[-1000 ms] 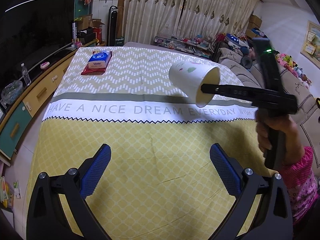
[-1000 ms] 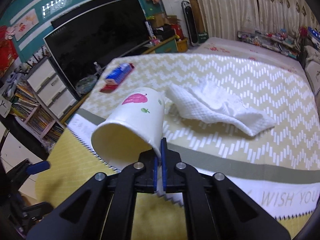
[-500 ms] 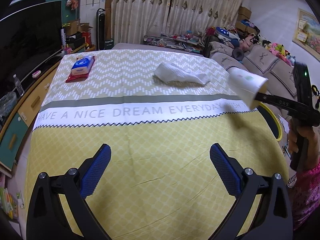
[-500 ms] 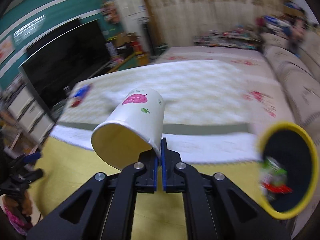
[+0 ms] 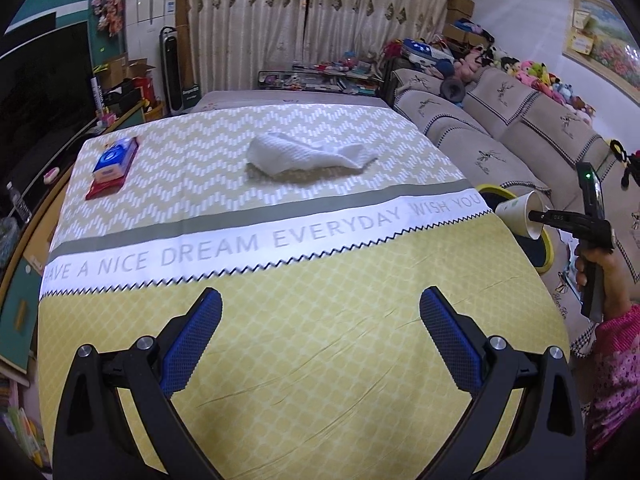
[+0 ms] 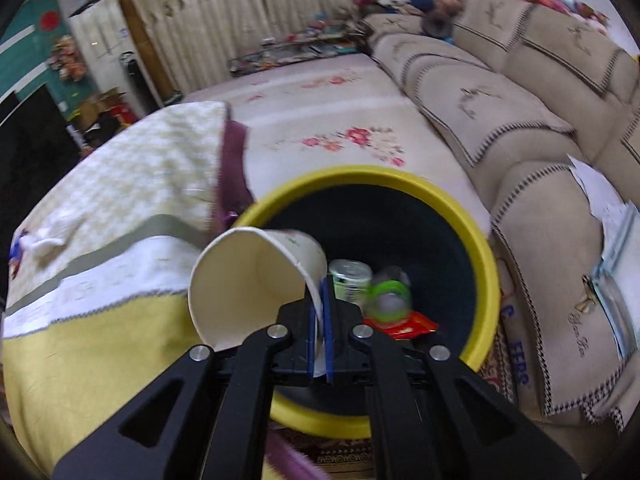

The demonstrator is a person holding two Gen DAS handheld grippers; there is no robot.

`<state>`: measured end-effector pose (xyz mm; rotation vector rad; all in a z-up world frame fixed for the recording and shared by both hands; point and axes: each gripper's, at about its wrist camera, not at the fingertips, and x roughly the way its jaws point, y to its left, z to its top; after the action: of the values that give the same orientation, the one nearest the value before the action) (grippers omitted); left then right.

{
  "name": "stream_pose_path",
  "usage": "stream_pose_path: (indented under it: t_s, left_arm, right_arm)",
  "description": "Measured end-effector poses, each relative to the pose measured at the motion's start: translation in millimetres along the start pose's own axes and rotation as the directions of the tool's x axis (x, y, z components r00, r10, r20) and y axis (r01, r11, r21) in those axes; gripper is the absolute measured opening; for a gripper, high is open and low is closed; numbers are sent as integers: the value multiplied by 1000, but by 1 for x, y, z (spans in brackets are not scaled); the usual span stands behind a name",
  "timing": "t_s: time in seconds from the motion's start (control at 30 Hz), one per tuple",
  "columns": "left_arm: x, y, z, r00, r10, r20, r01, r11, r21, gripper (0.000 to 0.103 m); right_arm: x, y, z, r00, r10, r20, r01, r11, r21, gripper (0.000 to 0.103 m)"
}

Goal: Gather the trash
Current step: 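Carry the paper cup over the yellow bin and release it, then grasp the white towel on the bed with the left gripper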

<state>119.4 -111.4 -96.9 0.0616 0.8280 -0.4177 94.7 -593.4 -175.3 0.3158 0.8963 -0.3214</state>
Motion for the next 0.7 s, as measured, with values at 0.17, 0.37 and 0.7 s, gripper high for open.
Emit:
stream_pose_path:
  t_s: [0.17,0.37,0.7]
  left_arm:
    - [10,-9,11,1000,-18,-21,18,999,27,98]
    - [26,-10,30,999,-19,-30,20,999,50,98]
    - [77,17,84,997,-8,-81,13,998,59,98]
  right_arm:
    - [15,-18,3,999,-48,-8,49,997,54,27]
    - [13,-23,6,996,-71,45,68,995,76,45]
    - [5,-7,2,997,-43,65,41,999,30,52]
